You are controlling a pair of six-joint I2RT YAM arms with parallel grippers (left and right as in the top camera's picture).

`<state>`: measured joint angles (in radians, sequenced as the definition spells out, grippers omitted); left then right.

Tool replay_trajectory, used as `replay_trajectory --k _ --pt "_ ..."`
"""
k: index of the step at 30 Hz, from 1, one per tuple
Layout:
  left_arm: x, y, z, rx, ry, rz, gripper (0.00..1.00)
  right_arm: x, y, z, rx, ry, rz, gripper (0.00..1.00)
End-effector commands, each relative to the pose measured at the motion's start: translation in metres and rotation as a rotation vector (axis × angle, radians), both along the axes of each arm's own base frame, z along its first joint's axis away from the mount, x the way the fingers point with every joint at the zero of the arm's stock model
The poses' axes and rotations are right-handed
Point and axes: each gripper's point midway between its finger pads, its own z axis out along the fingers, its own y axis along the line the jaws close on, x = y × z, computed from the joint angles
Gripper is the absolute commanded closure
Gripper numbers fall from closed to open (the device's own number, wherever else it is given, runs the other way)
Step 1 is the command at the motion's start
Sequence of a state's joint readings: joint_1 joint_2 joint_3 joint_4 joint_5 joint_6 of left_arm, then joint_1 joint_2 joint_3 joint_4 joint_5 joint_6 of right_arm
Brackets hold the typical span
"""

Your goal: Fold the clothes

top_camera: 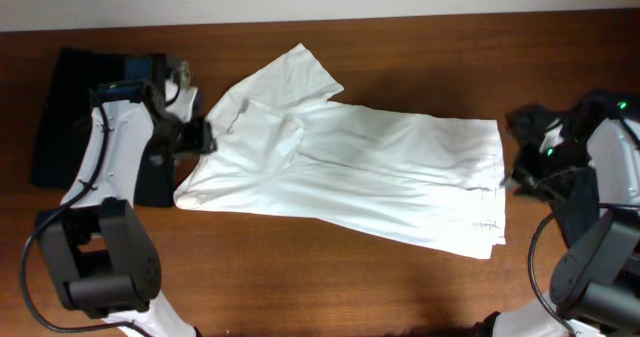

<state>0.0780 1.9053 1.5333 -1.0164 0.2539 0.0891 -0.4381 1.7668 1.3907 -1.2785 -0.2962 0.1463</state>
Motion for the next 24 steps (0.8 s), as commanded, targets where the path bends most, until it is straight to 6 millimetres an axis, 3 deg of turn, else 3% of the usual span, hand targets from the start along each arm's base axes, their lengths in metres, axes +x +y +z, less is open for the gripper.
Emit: replay_trajectory --k 1,4,5,7,9,10,11,12,15,17,20,24 --pt "0.045 -0.053 0.036 -0.094 -0.243 -0.15 0.45 0.039 0.008 0.049 0.054 -0.218 0.043 0.62" --pt "0.091 -0.075 0.061 -0.082 -0.436 -0.205 0.4 0.045 0.014 0.057 0.074 -0.248 0.056 0.57" --pt "0.099 -0.077 0.062 -0.071 -0.463 -0.208 0.36 0.046 0.017 0.054 0.062 -0.241 0.072 0.46" --pt "0.1 -0.08 0.05 -0.067 -0.435 -0.213 0.36 0.05 0.017 0.051 0.036 -0.239 0.09 0.44" --pt "0.074 -0.079 0.02 -0.073 -0.274 -0.209 0.35 0.043 0.027 0.039 0.045 -0.171 0.105 0.53" --pt "0.058 -0.075 0.011 -0.062 -0.192 -0.202 0.36 0.034 0.036 0.032 0.065 -0.121 0.12 0.52" --pt "0.042 -0.068 0.003 -0.031 -0.118 -0.192 0.35 0.019 0.043 0.018 0.062 -0.039 0.132 0.44" --pt "0.02 -0.058 -0.004 0.014 -0.017 -0.181 0.23 0.003 0.044 0.001 0.025 0.057 0.119 0.38" --pt "-0.038 -0.033 -0.014 0.129 0.234 -0.17 0.21 -0.04 0.048 -0.047 -0.006 0.224 0.071 0.32" --pt "-0.055 -0.021 -0.02 0.182 0.306 -0.17 0.21 -0.061 0.05 -0.066 0.013 0.272 0.053 0.32" --pt "-0.072 -0.012 -0.043 0.194 0.365 -0.122 0.21 -0.081 0.046 -0.08 0.034 0.313 0.013 0.32" --pt "-0.089 -0.002 -0.086 0.187 0.378 -0.075 0.21 -0.082 0.044 -0.085 0.034 0.305 0.002 0.31"
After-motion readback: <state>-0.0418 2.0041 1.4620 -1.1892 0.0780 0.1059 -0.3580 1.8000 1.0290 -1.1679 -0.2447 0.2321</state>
